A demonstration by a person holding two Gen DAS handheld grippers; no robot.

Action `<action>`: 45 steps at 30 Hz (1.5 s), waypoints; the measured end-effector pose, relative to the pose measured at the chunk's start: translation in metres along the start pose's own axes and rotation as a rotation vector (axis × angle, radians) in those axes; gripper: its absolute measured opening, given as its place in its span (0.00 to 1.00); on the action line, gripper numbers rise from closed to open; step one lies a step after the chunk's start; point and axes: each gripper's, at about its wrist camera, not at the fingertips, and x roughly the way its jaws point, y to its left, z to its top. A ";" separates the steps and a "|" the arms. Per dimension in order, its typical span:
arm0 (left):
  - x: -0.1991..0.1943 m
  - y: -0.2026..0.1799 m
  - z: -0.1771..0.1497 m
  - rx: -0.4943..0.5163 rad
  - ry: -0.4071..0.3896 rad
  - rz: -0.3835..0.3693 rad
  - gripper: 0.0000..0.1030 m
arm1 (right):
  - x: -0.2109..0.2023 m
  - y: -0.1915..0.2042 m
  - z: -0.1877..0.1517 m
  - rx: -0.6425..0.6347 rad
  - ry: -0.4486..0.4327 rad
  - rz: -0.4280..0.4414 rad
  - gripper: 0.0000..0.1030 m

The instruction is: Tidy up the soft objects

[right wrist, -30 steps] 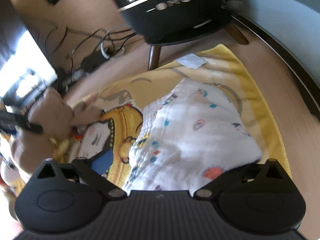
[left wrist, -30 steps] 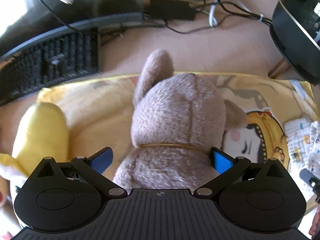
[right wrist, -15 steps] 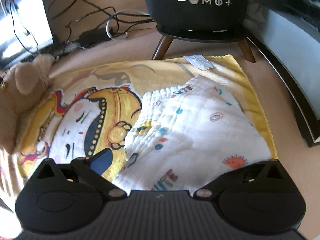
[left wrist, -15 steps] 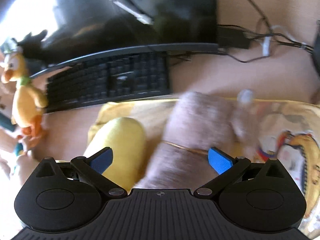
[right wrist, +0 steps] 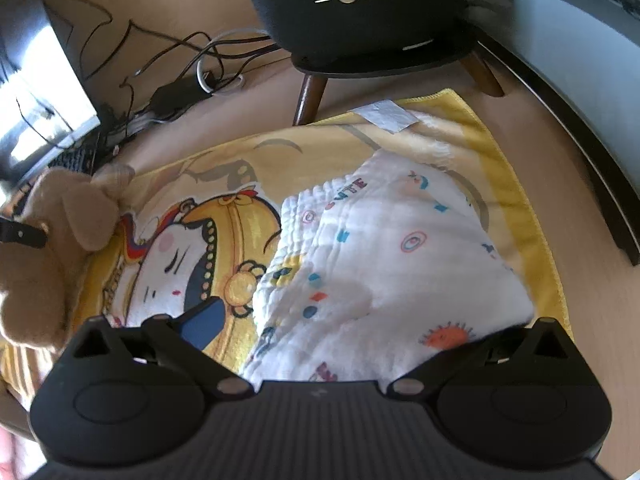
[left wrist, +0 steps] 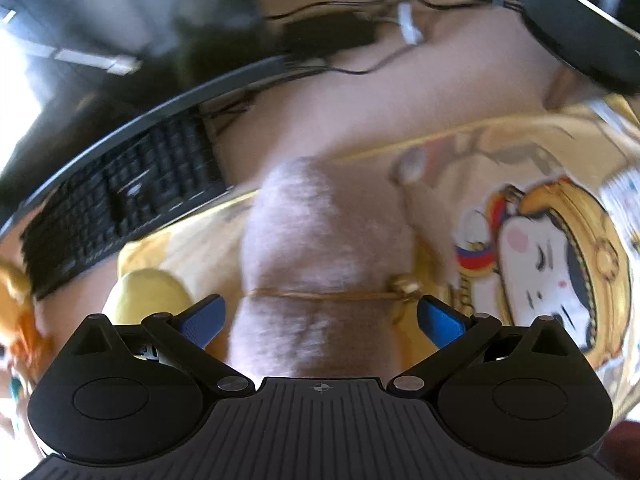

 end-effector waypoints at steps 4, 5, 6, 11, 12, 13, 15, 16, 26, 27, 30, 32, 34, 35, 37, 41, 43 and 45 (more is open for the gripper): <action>0.031 -0.022 0.007 0.139 0.097 0.183 1.00 | 0.002 0.007 -0.001 -0.026 -0.002 -0.036 1.00; 0.040 -0.026 0.006 0.173 0.116 0.237 1.00 | 0.003 0.008 0.000 -0.029 0.003 -0.044 1.00; 0.046 -0.028 0.005 0.200 0.127 0.274 1.00 | 0.004 0.010 0.000 -0.032 0.009 -0.053 1.00; 0.057 -0.021 0.004 0.230 0.118 0.263 1.00 | 0.007 0.013 0.002 -0.009 0.013 -0.086 1.00; 0.055 -0.018 0.004 0.213 0.118 0.245 1.00 | 0.007 0.013 0.002 -0.003 0.010 -0.087 1.00; 0.051 -0.014 0.005 0.184 0.112 0.217 1.00 | 0.007 0.012 0.002 0.000 0.008 -0.086 1.00; 0.042 -0.008 0.007 0.121 0.096 0.159 0.90 | 0.007 0.010 0.001 -0.002 0.004 -0.078 1.00; 0.039 -0.006 0.008 0.095 0.089 0.145 0.87 | 0.006 0.009 0.001 0.001 0.002 -0.073 1.00; -0.022 -0.009 0.016 -0.146 0.028 -0.366 0.87 | 0.000 -0.004 0.000 0.070 -0.029 -0.006 1.00; -0.023 -0.013 0.016 -0.158 0.023 -0.417 0.87 | -0.001 -0.006 0.000 0.082 -0.030 0.001 1.00; -0.009 -0.030 0.014 -0.186 0.021 -0.484 0.88 | -0.001 -0.011 0.004 0.127 -0.023 0.019 1.00; 0.004 -0.035 0.009 -0.230 0.006 -0.478 0.88 | -0.001 -0.014 0.007 0.154 -0.015 0.031 1.00; 0.017 -0.033 0.005 -0.288 0.024 -0.499 0.86 | -0.002 -0.018 0.008 0.181 -0.012 0.043 0.99; 0.021 -0.031 0.003 -0.319 0.023 -0.511 0.87 | -0.003 -0.020 0.009 0.195 -0.011 0.048 0.98; 0.029 -0.020 0.002 -0.362 0.025 -0.524 0.91 | -0.004 -0.026 0.010 0.230 -0.015 0.057 0.91; 0.023 -0.012 -0.003 -0.390 -0.009 -0.523 0.91 | -0.008 -0.044 0.012 0.335 -0.028 0.078 0.75; 0.019 -0.010 -0.007 -0.402 -0.029 -0.509 0.93 | -0.007 -0.049 0.014 0.356 -0.026 0.074 0.58; 0.017 -0.009 -0.013 -0.424 -0.039 -0.494 0.95 | -0.005 -0.051 0.016 0.338 -0.018 0.065 0.53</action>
